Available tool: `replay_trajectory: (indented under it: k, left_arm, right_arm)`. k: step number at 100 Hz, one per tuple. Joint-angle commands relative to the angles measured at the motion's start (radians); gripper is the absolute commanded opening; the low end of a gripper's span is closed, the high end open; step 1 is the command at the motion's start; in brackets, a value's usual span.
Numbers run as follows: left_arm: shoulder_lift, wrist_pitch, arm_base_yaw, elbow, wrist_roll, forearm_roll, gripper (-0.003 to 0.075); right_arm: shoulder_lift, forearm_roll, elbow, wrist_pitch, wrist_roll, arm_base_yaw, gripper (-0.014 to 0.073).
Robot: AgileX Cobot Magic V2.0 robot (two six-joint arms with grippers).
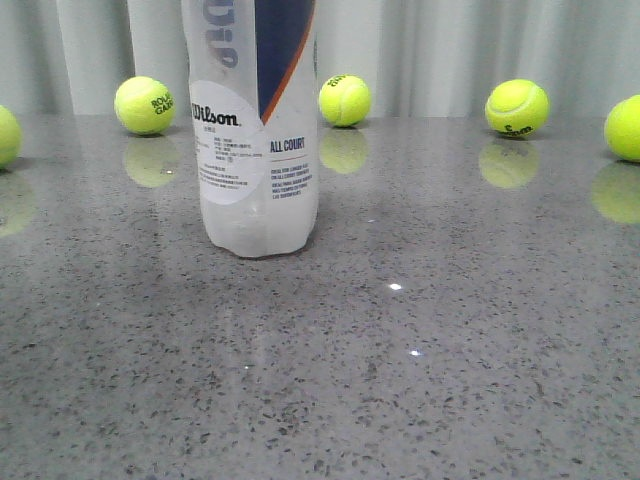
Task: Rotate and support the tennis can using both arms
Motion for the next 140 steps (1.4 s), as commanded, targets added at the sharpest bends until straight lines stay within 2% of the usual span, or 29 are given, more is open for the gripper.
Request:
replay_trajectory:
  k: [1, 29, 39, 59, 88, 100, 109, 131, 140]
  left_arm:
    - [-0.099, -0.102, -0.006, 0.063, -0.021, 0.014, -0.0019]
    - [-0.357, -0.106, -0.006, 0.386, -0.021, -0.005, -0.0018]
    - [-0.449, 0.005, -0.006, 0.475, -0.021, -0.018, -0.0019]
    - [-0.573, 0.203, -0.006, 0.543, -0.021, -0.01, -0.0019]
    - [-0.672, 0.192, -0.006, 0.563, -0.021, 0.082, -0.0019]
    - [-0.7, 0.086, 0.027, 0.612, -0.03, 0.135, -0.0019]
    - [-0.725, -0.046, 0.086, 0.673, -0.064, 0.127, -0.0019]
    - [-0.808, -0.502, 0.321, 0.9, -0.069, -0.016, -0.0019]
    - [-0.832, -0.637, 0.418, 0.994, -0.042, -0.081, -0.0019]
  right_arm:
    - [0.007, -0.009, -0.025, -0.079, -0.009, -0.003, -0.0059]
    - [0.007, -0.009, -0.025, -0.079, -0.009, -0.003, -0.0059]
    - [0.007, -0.009, -0.025, -0.079, -0.009, -0.003, -0.0059]
    - [0.007, -0.009, -0.025, -0.079, -0.009, -0.003, -0.0059]
    - [0.007, -0.009, -0.025, -0.079, -0.009, -0.003, -0.0059]
    - [0.007, -0.009, -0.025, -0.079, -0.009, -0.003, -0.0059]
    - [0.007, -0.009, -0.025, -0.079, -0.009, -0.003, -0.0059]
    - [0.007, -0.009, -0.025, -0.079, -0.009, -0.003, -0.0059]
    - [0.007, -0.009, -0.025, -0.079, -0.009, -0.003, -0.0059]
